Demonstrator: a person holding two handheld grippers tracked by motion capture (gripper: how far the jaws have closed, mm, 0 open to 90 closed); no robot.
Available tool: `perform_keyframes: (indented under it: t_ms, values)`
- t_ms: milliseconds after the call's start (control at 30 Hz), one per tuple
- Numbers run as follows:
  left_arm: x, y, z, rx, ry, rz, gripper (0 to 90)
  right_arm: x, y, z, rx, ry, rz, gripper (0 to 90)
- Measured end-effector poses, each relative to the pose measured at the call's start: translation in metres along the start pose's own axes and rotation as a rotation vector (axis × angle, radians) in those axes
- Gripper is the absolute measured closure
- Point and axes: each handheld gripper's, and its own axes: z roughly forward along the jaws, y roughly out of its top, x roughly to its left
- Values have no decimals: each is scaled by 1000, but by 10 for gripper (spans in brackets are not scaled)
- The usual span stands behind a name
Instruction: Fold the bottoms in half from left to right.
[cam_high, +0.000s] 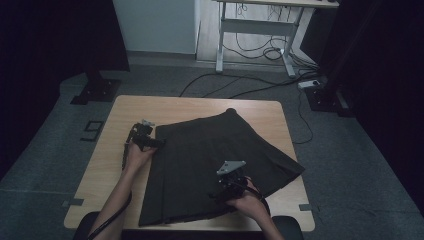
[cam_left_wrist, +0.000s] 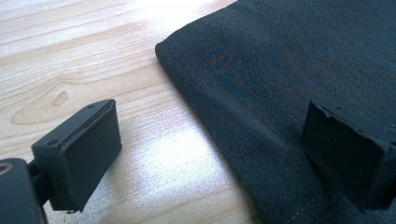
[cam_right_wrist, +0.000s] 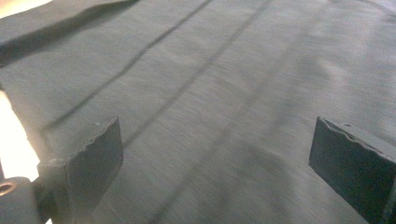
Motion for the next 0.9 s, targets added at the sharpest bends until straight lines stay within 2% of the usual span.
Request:
perform_keyframes:
  t_ms: [33,133,200,233,267,300,333,467,700,767,800,833,900]
  values:
    - [0,0,0,0,0,0,46,7,4,7,5,18,-14,25]
    - [0,0,0,0,0,0,45,13,8,13,8,39,-30,23]
    - [0,0,0,-1,0,-2,45,24,14,22,15,69,-46,23]
    - [0,0,0,-1,0,-2,45,24,14,22,15,69,-46,23]
    - [0,0,0,1,-1,-2,45,31,17,29,20,94,-63,22]
    - [0,0,0,1,-1,-2,45,31,17,29,20,94,-63,22]
    - [0,0,0,1,-1,-2,45,39,21,35,30,118,-80,22]
    - [0,0,0,1,-1,-2,45,54,27,48,40,164,-106,22]
    - [0,0,0,1,-1,-2,45,81,38,65,54,223,-169,23]
    - [0,0,0,1,-1,-2,45,85,40,67,55,233,-176,24]
    - [0,0,0,1,-1,-2,45,92,43,71,60,251,-195,26]
    - [0,0,0,1,-1,-2,44,92,43,71,60,251,-195,26]
    - [0,0,0,1,-1,-2,45,104,49,77,65,273,-222,34]
